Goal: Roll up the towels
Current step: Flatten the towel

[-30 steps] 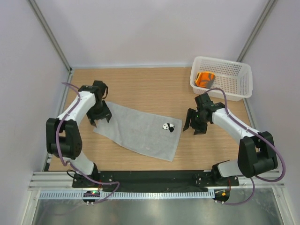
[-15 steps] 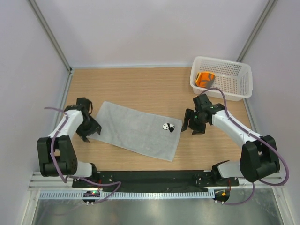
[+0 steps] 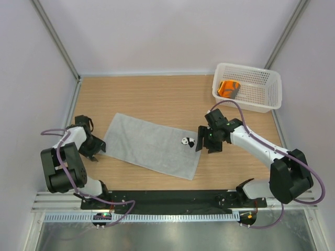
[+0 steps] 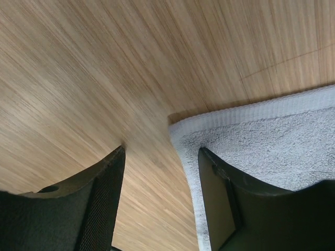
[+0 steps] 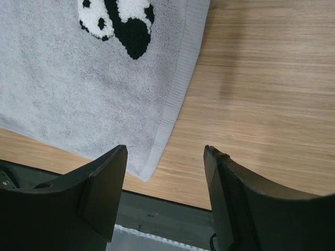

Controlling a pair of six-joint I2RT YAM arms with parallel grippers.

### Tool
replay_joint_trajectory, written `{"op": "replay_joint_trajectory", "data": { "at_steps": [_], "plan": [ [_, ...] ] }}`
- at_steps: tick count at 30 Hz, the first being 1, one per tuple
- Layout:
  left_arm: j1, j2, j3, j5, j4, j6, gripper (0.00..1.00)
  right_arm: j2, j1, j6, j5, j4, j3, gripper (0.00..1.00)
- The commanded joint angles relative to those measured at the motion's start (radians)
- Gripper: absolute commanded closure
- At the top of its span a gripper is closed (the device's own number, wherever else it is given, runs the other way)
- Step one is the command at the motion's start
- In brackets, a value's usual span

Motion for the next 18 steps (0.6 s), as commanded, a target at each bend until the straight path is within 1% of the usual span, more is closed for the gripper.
{"op": "replay_joint_trajectory", "data": {
  "at_steps": [1, 7, 10, 15, 16, 17, 18],
  "plan": [
    [0.008, 0.024, 0.011, -0.001, 0.091, -0.024, 0.41, 0.019, 0.008, 0.005, 0.008, 0.038, -0.004, 0.33],
    [0.011, 0.057, 0.027, -0.026, 0.113, -0.038, 0.44, 0.050, 0.006, -0.010, -0.016, 0.064, -0.009, 0.33],
    [0.010, 0.082, 0.031, -0.035, 0.125, -0.043, 0.48, 0.056, 0.012, -0.016, -0.025, 0.073, -0.007, 0.33],
    [0.010, 0.103, 0.046, -0.043, 0.142, -0.049, 0.63, 0.053, 0.020, -0.023, -0.019, 0.073, -0.015, 0.33],
    [0.010, 0.107, 0.048, -0.044, 0.143, -0.051, 0.68, 0.054, 0.020, -0.023, -0.019, 0.073, -0.017, 0.33],
    [0.010, 0.111, 0.050, -0.043, 0.145, -0.051, 0.78, 0.056, 0.020, -0.023, -0.021, 0.073, -0.018, 0.33],
    [0.010, 0.119, 0.051, -0.041, 0.149, -0.052, 0.82, 0.056, 0.023, -0.023, -0.021, 0.073, -0.024, 0.33]
  ]
}}
